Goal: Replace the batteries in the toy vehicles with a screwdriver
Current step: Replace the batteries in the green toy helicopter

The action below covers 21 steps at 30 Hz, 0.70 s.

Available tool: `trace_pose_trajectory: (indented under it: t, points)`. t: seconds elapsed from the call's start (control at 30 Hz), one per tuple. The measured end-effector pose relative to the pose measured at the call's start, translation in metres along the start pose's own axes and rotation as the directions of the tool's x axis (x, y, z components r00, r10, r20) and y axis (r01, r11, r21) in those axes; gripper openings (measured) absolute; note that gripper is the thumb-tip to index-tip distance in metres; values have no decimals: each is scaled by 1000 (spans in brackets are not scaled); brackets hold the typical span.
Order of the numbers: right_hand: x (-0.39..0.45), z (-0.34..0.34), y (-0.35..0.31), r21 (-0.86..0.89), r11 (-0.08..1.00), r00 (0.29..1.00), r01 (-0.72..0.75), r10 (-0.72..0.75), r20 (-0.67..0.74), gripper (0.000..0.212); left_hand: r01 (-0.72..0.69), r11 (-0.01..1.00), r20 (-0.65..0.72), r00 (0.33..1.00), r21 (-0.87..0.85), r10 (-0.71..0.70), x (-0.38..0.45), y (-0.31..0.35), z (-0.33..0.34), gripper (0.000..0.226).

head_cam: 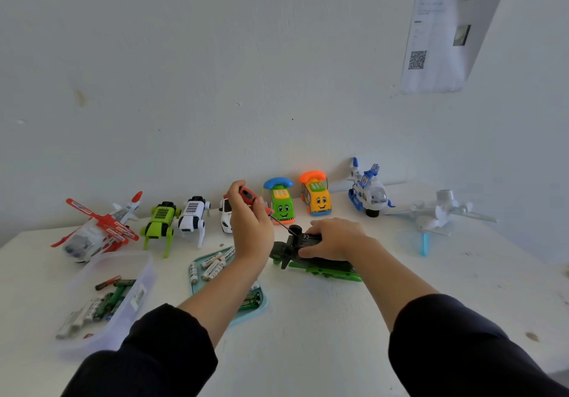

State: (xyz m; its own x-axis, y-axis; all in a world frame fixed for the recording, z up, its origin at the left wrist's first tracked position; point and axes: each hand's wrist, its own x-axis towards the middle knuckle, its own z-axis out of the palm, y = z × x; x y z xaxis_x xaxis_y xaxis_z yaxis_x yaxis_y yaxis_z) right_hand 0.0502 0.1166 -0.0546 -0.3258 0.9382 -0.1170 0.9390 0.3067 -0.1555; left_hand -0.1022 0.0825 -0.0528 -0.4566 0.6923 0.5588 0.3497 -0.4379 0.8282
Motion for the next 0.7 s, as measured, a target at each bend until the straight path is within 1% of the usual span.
trace_pose_trajectory:
  t: [0.1, 0.23, 0.33, 0.43, 0.5, 0.53, 0.6, 0.63, 0.7]
  points:
    - [1, 0, 1, 2, 1000, 1000, 1, 0, -4, 56, -107, 994, 73, 992, 21, 105, -1, 0, -1, 28]
    - [2, 0, 2, -5, 1000, 1000, 1, -1, -9, 57, -246, 969, 167, 957, 33, 237, -4, -1, -1, 29]
    - [3, 0, 2, -5, 1000, 1000, 4, -4, -8, 57, -306, 951, 183, 938, 38, 294, -7, -3, -1, 31]
    - [4, 0, 3, -15, 1000, 1000, 9, -9, -7, 58, -331, 943, 165, 931, 10, 325, -9, -2, -4, 30]
    - [3, 0, 3, -13, 1000, 1000, 10, -10, -9, 58, -280, 960, 99, 955, -1, 279, -9, 0, -5, 34]
    - [3, 1, 3, -11, 1000, 1000, 11, -11, -8, 58, -214, 977, 52, 975, -15, 215, -8, -1, -5, 31]
    - [2, 1, 3, -12, 1000, 1000, 13, -13, -6, 58, -37, 997, -46, 998, -72, 34, -4, -3, -5, 27]
    - [2, 1, 3, -15, 1000, 1000, 14, -14, -7, 58, 45, 994, -89, 995, -102, -54, -1, -3, -6, 27]
    - [2, 2, 2, -19, 1000, 1000, 14, -14, -11, 58, 160, 977, -139, 974, -140, -179, 3, -5, -7, 28]
